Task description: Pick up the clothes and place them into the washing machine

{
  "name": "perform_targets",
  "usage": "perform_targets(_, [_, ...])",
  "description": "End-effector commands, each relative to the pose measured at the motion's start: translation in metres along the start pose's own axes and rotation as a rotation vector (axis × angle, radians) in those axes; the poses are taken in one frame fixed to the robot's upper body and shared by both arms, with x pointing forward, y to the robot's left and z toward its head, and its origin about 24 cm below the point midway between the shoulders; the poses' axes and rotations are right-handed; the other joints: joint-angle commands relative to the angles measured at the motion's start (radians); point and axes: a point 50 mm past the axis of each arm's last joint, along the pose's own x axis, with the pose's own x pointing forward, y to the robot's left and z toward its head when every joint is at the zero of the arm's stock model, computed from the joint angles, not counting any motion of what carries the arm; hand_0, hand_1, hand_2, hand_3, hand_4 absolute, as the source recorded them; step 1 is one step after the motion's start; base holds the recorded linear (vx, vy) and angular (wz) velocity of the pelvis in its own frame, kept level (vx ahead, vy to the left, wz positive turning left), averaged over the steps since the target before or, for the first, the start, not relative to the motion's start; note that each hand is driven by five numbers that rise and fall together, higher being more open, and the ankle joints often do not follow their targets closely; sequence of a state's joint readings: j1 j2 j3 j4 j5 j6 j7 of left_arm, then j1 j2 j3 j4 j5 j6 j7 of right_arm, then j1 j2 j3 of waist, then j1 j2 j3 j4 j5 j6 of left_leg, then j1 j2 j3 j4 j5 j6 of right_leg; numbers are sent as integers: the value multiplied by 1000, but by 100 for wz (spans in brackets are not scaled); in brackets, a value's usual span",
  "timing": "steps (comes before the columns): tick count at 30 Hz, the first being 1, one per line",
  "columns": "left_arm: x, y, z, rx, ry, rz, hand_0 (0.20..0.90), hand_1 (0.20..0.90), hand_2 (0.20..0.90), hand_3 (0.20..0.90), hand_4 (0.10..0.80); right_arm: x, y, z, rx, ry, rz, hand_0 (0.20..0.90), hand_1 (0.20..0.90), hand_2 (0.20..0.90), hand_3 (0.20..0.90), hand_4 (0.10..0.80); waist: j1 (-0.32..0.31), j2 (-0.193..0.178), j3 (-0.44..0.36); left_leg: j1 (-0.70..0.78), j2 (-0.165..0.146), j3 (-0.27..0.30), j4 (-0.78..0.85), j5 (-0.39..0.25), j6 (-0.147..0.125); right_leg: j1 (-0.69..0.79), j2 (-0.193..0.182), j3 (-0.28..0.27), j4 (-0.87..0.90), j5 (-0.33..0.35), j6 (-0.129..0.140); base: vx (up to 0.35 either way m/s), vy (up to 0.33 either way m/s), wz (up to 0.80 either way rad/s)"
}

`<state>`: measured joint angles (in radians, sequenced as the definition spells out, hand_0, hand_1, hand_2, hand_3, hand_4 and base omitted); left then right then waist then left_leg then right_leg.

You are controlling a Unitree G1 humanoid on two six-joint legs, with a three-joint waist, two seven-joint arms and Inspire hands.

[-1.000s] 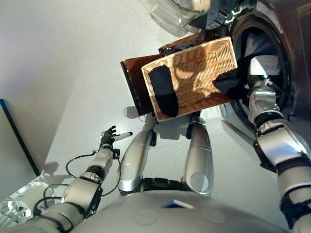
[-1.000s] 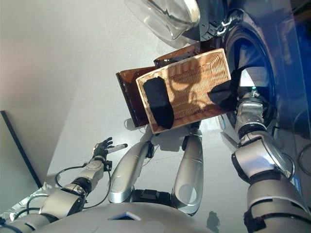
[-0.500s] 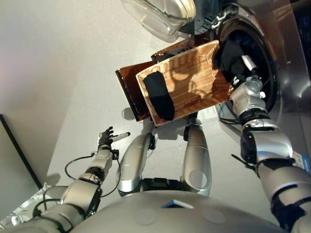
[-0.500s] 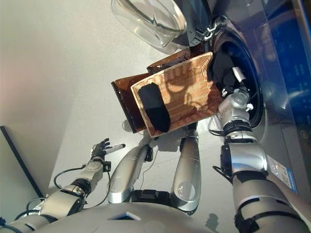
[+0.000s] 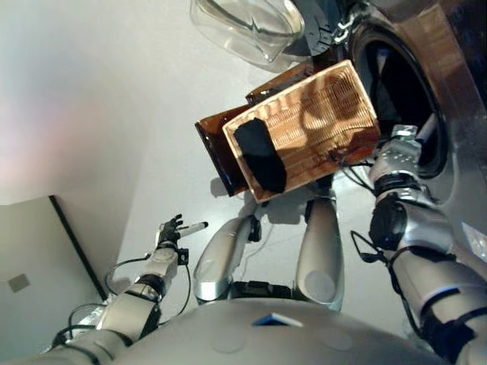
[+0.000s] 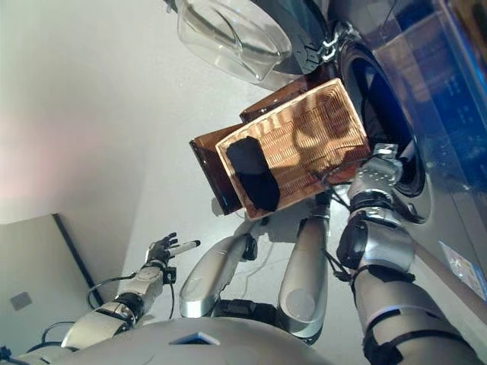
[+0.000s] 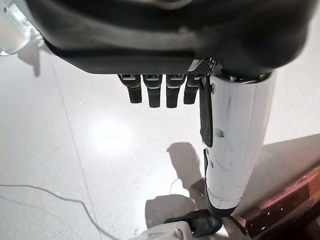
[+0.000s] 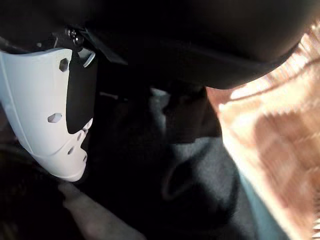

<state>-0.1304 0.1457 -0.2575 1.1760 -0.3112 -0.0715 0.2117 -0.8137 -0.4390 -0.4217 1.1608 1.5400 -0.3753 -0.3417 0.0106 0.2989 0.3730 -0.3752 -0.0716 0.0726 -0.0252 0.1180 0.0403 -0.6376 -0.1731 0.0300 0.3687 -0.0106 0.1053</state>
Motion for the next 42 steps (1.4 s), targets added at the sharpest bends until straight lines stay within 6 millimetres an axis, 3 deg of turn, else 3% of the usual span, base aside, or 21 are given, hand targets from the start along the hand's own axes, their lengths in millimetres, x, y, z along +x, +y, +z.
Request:
perform_targets(1, [-4,12,-28,34,96,41,900,900,900,900,800,-4,68,86,83,-287,165,200,200,200,200,300,-14,5,-16,21,-14,-31,83,-93,-109,85,-1,-5,-84,8,17,0,0,0])
perform_targets(3, [-4,11,-27,36,90,37,900,900,900,900,800,-7,77,95,91,-313,183,200,200,200,200,300,-14,9,-15,18,-15,-29,78,-84,-109,80,-1,-2,-88,17,17,31,-3,2])
perform_targets(4, [-5,11,-28,36,90,38,900,900,900,900,800,-14,94,112,109,-363,231,200,200,200,200,300,-17,12,-18,26,-17,-27,72,-90,-110,82,0,2,-84,6,18,-9,1,5])
perform_targets(5, [-5,10,-27,35,88,35,900,900,900,900,800,-14,96,113,109,-364,233,200,200,200,200,300,-17,14,-16,21,-17,-26,71,-80,-109,77,0,3,-87,18,18,28,9,6])
perform_targets(9, [-4,9,-24,28,72,38,900,900,900,900,800,-35,129,150,179,-483,326,200,200,200,200,300,-26,19,-24,33,-21,-26,56,-83,-112,76,-2,10,-83,7,20,43,8,3])
perform_targets(14, [-4,5,-23,31,73,33,900,900,900,900,800,-43,130,173,286,-554,327,200,200,200,200,300,-37,22,-26,28,-23,-27,55,-74,-112,74,-1,8,-83,18,19,9,-2,2])
perform_targets(18, [-4,5,-22,28,72,37,900,900,900,900,800,-45,129,172,315,-566,339,200,200,200,200,300,-40,22,-31,28,-25,-27,54,-75,-113,78,-2,7,-86,18,19,11,-2,3])
perform_targets(27, [-3,7,-17,31,48,46,900,900,900,900,800,-52,150,154,209,-530,422,200,200,200,200,300,-34,18,-33,25,-27,-16,57,-73,-114,85,-5,6,-100,31,21,0,0,0])
perform_targets(32, [-2,14,-14,10,35,71,900,900,900,900,800,-75,171,176,207,-628,499,200,200,200,200,300,-38,11,-34,29,-28,-28,48,-66,-121,95,-11,-8,-92,15,20,-14,-10,6])
perform_targets(36, [-2,18,-13,14,28,86,900,900,900,900,800,-89,175,185,184,-708,561,200,200,200,200,300,-40,-4,-32,19,-28,-35,44,-52,-120,95,-12,-23,-99,30,20,-44,-10,10])
perform_targets(39, [-1,19,-10,23,19,94,900,900,900,900,800,-83,169,177,120,-711,539,200,200,200,200,300,-39,-13,-29,13,-27,-36,50,-53,-117,94,-14,-23,-103,36,21,-32,-2,6])
perform_targets(42, [1,20,2,37,-18,97,900,900,900,900,800,-46,136,158,-232,-674,367,200,200,200,200,300,-34,-35,-17,13,-25,-26,69,-68,-112,102,-19,-22,-105,38,24,-16,1,3])
